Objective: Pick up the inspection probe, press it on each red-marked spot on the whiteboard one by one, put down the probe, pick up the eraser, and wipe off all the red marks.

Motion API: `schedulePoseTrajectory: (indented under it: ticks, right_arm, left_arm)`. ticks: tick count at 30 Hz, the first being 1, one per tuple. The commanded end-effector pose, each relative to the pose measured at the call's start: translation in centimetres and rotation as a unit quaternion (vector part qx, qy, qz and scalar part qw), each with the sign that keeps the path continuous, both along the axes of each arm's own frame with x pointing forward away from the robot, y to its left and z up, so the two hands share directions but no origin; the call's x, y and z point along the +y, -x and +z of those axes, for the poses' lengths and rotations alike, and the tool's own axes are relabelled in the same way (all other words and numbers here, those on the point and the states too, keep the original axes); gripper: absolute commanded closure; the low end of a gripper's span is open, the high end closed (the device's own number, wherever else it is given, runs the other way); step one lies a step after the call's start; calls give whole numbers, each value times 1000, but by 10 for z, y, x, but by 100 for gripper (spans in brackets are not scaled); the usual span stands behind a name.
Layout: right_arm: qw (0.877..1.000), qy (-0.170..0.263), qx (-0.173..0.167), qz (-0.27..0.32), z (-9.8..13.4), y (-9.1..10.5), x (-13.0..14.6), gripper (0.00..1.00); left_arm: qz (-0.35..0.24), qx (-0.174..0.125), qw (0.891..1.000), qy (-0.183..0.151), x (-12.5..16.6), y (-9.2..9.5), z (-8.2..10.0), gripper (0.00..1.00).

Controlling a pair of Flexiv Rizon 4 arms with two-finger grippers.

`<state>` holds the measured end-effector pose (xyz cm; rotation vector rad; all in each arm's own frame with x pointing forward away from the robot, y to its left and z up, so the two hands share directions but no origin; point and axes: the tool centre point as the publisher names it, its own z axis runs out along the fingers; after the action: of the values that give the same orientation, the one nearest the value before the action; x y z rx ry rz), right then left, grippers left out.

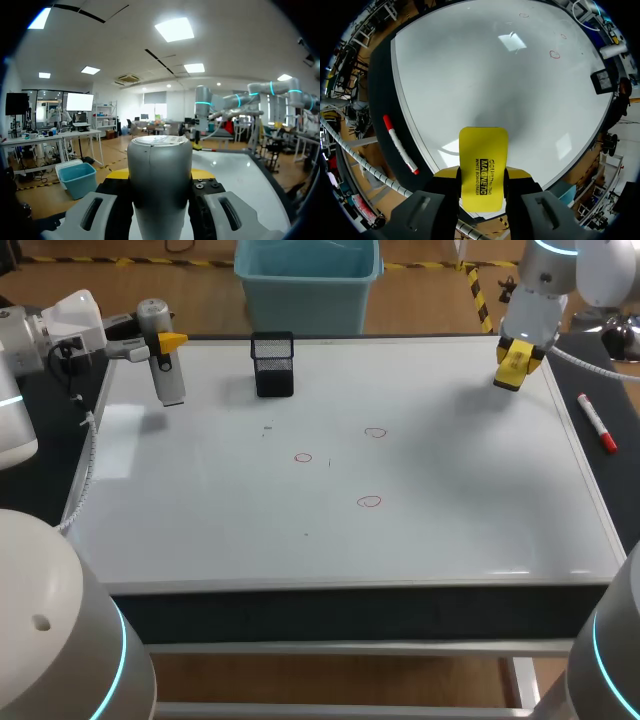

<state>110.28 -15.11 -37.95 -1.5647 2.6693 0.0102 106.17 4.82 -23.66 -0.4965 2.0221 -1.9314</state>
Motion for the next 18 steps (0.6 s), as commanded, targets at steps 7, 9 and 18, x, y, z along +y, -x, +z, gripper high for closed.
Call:
schedulePoseTrajectory:
  ticks: [7,9,18]
  right_arm:
    - [1000,1,0,1,2,0,-1,100]
    - [1000,1,0,1,2,0,-1,100]
    - [1000,1,0,1,2,0,-1,100]
  left_arm:
    - [0,-2,1000,1,0,-1,0,100]
    - [0,-2,1000,1,0,-1,0,100]
    - [-27,-12,1000,-3,-32,27,6,100]
